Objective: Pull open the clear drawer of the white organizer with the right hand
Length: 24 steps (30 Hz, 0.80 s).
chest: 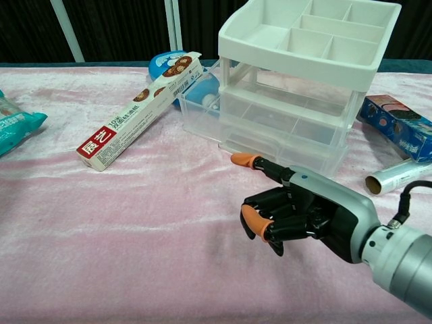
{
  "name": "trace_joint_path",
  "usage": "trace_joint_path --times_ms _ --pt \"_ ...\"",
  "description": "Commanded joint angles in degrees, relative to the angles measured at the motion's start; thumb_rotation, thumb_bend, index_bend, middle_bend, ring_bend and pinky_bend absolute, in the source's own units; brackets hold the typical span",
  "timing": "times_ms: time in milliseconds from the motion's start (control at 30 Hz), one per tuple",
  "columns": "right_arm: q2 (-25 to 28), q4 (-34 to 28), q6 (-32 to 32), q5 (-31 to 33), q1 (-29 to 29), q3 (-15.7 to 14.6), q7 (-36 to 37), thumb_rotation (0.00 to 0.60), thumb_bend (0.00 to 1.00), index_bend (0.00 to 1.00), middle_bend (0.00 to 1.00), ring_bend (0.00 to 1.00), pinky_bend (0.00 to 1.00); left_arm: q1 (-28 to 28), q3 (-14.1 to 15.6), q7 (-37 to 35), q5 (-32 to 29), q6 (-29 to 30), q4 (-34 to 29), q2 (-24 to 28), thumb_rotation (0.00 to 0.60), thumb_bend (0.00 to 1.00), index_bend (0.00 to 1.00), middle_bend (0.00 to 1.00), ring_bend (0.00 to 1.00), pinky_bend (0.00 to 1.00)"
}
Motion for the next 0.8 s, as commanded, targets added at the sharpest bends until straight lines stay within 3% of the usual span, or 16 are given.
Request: trace_joint_path --times_ms 33,533,800 --pt "0.3 0.4 -0.1 0.0 -0.3 -0.2 0.4 0.600 0.51 0.07 0.68 0.77 0.72 0.0 0.0 0.0 0.0 0.0 0.0 0.0 0.600 0.30 0.10 0.05 0.00 0.07" --pt "9.8 2.6 2.0 -0.2 -4.6 -2.8 6.5 0.600 0.51 0.12 0.68 0.77 0.72 0.0 0.1 0.7 0.0 0.1 -0.1 -0.2 0.600 0.30 0.10 0.05 0.00 0.07" --pt "20.7 1.8 6.8 0.3 -7.6 -1.4 8.5 0.600 0.51 0.12 0.67 0.75 0.72 0.1 0.2 0.9 0.4 0.3 -0.2 -0.4 0.600 0.30 0.10 0.05 0.00 0.07"
